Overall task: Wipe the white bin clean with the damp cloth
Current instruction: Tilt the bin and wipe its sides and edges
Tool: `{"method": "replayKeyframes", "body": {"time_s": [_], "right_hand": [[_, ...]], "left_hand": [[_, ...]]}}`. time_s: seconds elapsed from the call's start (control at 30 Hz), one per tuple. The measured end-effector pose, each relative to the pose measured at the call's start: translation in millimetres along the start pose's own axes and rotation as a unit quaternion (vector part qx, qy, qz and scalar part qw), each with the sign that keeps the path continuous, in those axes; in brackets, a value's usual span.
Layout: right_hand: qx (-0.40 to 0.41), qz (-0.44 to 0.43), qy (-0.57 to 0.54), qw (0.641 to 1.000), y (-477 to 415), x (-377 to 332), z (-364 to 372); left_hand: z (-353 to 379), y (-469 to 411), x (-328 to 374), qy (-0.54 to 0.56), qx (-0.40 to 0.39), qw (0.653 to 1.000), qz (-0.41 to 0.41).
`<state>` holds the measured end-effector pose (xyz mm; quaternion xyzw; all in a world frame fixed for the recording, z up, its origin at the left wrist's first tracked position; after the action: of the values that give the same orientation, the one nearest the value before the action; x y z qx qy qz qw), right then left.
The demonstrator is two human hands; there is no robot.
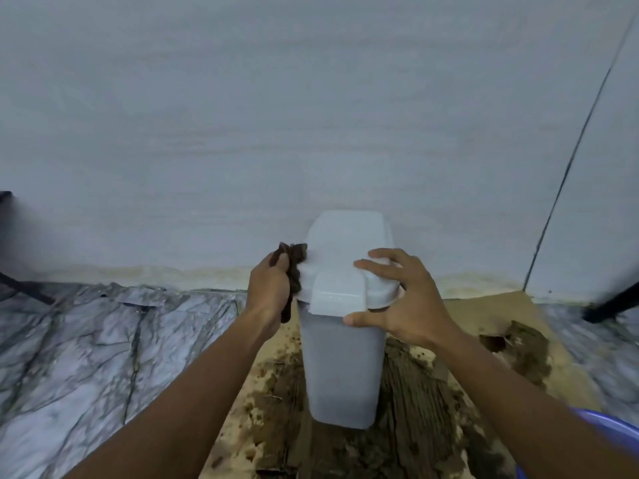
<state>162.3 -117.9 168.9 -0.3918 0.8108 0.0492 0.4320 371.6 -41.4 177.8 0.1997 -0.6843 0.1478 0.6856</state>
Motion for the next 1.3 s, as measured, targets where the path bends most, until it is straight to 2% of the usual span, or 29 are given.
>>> {"method": "replayKeyframes", "body": {"time_s": [0.13,0.33,0.4,0.5,0.57,0.6,0.8,1.0,1.2,1.3], "right_hand": [[-0.016,-0.022,0.048,0.998,28,-7,11],[-0.019,0.069,0.052,0.996,32,-2,14],[0.008,0.125,0.017,0.992,29,0,11],[0.011,0.252,-0.171,0.952,27,10,8],[0.006,0.259,-0.271,0.927,25,13,8],[0.007,0.253,-0.286,0.924,25,13,7],[-0.007,0.204,-0.147,0.968,22,10,5],[-0.042,0.167,-0.097,0.98,23,12,9],[-0.022,0.19,-0.223,0.956,22,17,11],[-0.007,0.193,-0.276,0.942,28,14,7]], "left_hand": [[2,21,1,-0.122,0.001,0.992,0.005],[20,42,-11,-0.315,-0.064,0.945,0.062],[21,41,-12,-0.315,-0.057,0.947,0.039],[14,36,-14,-0.302,-0.031,0.953,-0.009],[13,33,-12,-0.285,-0.024,0.958,-0.012],[14,31,-12,-0.278,-0.021,0.96,-0.009],[19,30,-10,-0.3,-0.006,0.954,0.007],[16,27,-12,-0.297,-0.006,0.955,0.015],[19,26,-12,-0.266,-0.017,0.963,0.024],[23,26,-9,-0.271,-0.049,0.96,0.045]]}}
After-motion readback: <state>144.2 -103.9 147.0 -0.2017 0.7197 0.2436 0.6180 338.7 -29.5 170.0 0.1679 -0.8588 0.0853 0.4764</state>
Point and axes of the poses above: each hand's wrist, its own y-axis away from the middle knuckle, its own z-axis out of the palm, x = y × z, the point moved 4 cm from there along -y, towards the middle knuckle, and after that the axes turned 14 degrees about -x, right-handed, at the moved point
